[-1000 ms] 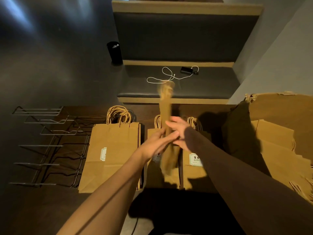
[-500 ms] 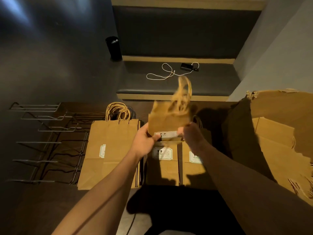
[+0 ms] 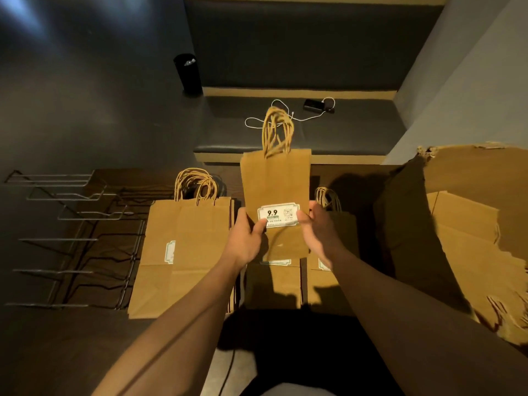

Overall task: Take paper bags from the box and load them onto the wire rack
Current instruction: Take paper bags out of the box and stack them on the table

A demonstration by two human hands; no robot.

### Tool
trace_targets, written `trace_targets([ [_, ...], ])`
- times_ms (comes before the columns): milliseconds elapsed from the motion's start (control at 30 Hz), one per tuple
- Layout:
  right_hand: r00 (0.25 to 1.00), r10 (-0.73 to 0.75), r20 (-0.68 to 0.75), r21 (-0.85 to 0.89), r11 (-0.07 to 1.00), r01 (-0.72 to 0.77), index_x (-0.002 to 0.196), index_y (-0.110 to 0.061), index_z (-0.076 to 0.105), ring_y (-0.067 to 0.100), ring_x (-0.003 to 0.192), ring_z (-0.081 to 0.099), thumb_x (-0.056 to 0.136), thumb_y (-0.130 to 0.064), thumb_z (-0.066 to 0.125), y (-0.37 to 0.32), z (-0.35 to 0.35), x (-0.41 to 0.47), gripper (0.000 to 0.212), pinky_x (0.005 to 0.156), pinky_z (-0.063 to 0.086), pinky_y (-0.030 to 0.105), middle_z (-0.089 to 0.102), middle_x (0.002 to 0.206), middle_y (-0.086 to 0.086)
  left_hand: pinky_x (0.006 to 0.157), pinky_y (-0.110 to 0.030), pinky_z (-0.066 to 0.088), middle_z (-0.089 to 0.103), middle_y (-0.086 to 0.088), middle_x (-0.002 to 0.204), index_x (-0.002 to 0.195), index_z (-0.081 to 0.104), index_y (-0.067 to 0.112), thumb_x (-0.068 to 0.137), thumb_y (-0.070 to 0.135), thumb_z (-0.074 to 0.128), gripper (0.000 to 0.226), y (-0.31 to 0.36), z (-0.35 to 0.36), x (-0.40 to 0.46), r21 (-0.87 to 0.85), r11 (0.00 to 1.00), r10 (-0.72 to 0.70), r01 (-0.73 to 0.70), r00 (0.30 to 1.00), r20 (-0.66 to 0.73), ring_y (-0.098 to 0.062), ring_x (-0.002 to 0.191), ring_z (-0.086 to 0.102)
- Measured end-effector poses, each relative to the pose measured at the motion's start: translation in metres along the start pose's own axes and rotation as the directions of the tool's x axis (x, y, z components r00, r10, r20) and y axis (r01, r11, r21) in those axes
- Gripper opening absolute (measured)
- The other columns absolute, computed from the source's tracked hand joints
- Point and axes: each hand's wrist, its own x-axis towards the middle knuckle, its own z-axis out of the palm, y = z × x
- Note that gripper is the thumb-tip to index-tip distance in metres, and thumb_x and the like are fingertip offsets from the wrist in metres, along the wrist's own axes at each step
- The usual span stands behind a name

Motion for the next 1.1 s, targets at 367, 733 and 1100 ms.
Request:
trace_targets([
  [367,0.960,0.276,0.048,-0.250,0.934,-0.256,0.134,-0.024,0.048,0.015,0.118,0.054,0.088,0.005,0.057,0.063,0.008,-0.002,0.055,0.102,0.045,0.036,0.063,0.122,-0.004,0.106,-0.038,0.042,0.056,-0.013,0.137,0.141,0.042,0.007,0.103,0.031,0.046,0.045,-0.037,0.024,-0.004,0.219,0.944,-0.267,0.247,0.961,0.065,-0.032,0.123,0.053],
  [733,0.940,0.339,-0.034,-0.521,0.797,-0.306,0.150,-0.010,0.031,0.029,0.138,0.038,0.094,-0.005,0.052,0.067,0.031,0.010,0.061,0.111,0.036,0.036,0.037,0.151,0.010,0.081,-0.031,0.045,0.058,-0.011,0.123,0.136,0.033,0.010,0.100,0.025,0.048,0.043,-0.049,0.029,0.000,0.317,0.893,-0.364,0.319,0.926,0.095,-0.030,0.107,0.058],
  [1100,0.986,0.150,-0.069,-0.599,0.785,-0.161,0.145,-0.011,0.039,0.030,0.135,0.038,0.094,-0.009,0.054,0.040,0.041,0.011,0.054,0.108,0.037,0.037,0.043,0.143,0.014,0.098,-0.029,0.045,0.060,-0.013,0.134,0.140,0.049,0.005,0.100,0.019,0.048,0.042,-0.045,0.002,0.005,0.291,0.927,-0.249,0.238,0.968,0.002,-0.029,0.117,0.058],
])
